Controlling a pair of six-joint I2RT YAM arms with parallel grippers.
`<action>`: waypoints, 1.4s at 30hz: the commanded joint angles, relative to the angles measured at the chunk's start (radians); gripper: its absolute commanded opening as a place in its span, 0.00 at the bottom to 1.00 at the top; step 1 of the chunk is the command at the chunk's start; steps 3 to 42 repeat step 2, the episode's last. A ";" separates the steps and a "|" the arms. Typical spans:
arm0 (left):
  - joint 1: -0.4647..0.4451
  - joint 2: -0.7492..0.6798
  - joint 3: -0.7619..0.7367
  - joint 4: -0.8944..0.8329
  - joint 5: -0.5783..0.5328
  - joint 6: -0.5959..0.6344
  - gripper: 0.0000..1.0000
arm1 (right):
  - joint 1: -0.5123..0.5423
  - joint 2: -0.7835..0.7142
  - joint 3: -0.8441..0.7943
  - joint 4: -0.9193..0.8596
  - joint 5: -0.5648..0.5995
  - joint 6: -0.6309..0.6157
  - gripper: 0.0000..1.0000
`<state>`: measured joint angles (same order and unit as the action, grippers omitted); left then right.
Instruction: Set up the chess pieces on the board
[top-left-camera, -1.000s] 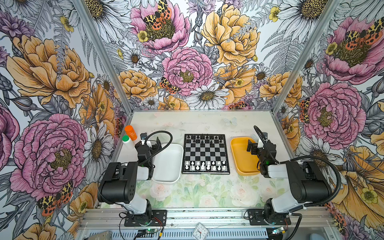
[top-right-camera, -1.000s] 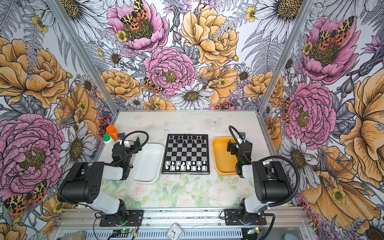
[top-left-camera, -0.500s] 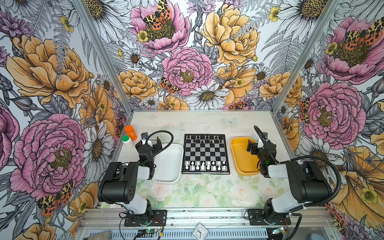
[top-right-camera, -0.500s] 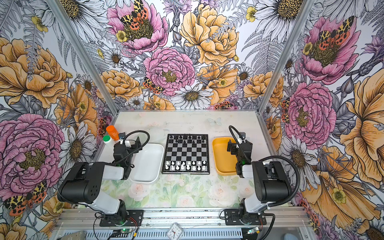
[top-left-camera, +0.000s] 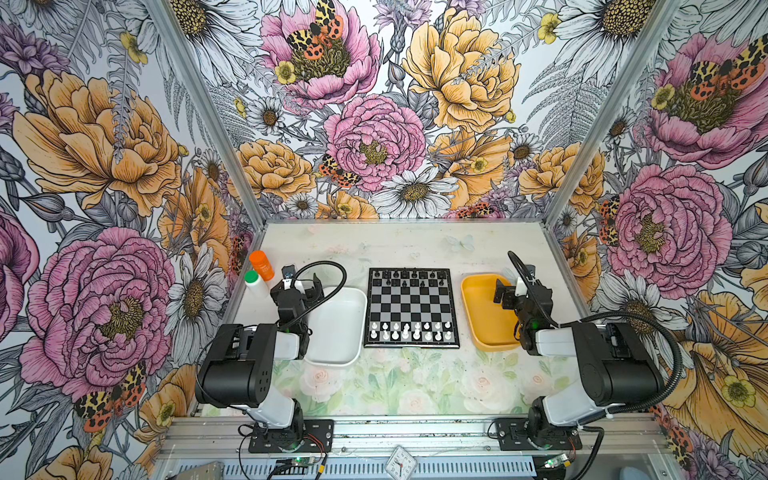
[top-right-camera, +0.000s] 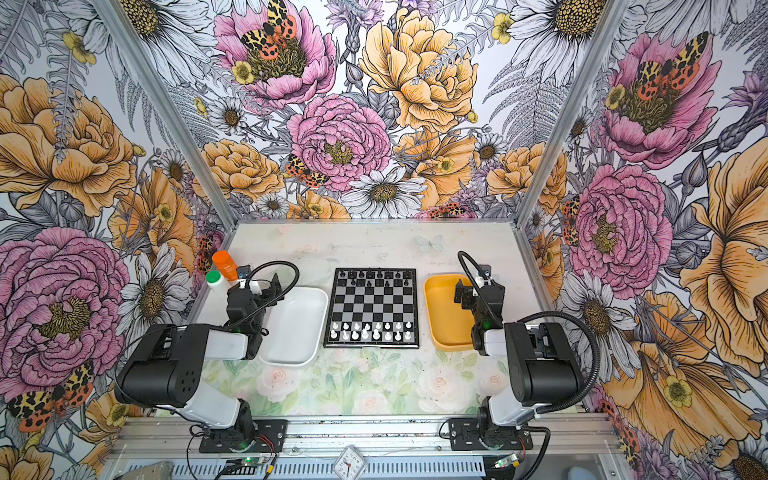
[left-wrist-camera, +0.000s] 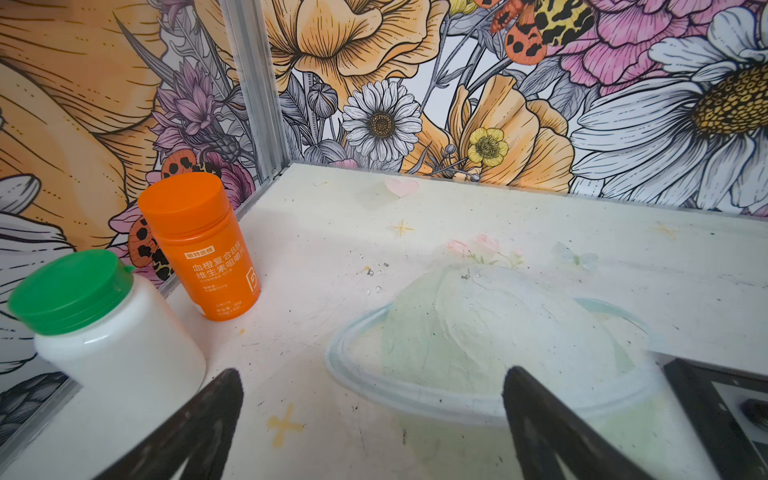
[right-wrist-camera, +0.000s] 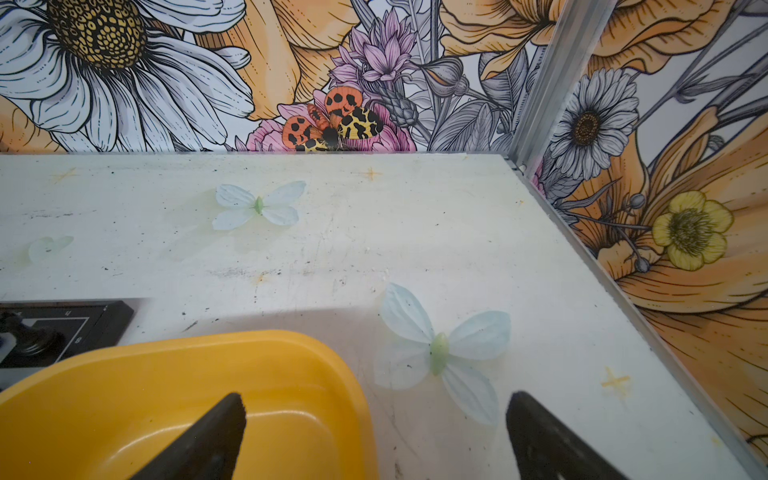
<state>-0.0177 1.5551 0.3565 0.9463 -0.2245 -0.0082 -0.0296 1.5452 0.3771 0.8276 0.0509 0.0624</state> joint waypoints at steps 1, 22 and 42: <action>-0.005 -0.004 0.012 0.011 -0.018 0.008 0.99 | -0.001 -0.008 0.023 0.024 -0.011 0.014 1.00; -0.005 -0.005 0.012 0.011 -0.018 0.008 0.99 | -0.001 -0.010 0.019 0.030 -0.011 0.014 1.00; -0.005 -0.005 0.012 0.011 -0.018 0.008 0.99 | -0.001 -0.010 0.019 0.030 -0.011 0.014 1.00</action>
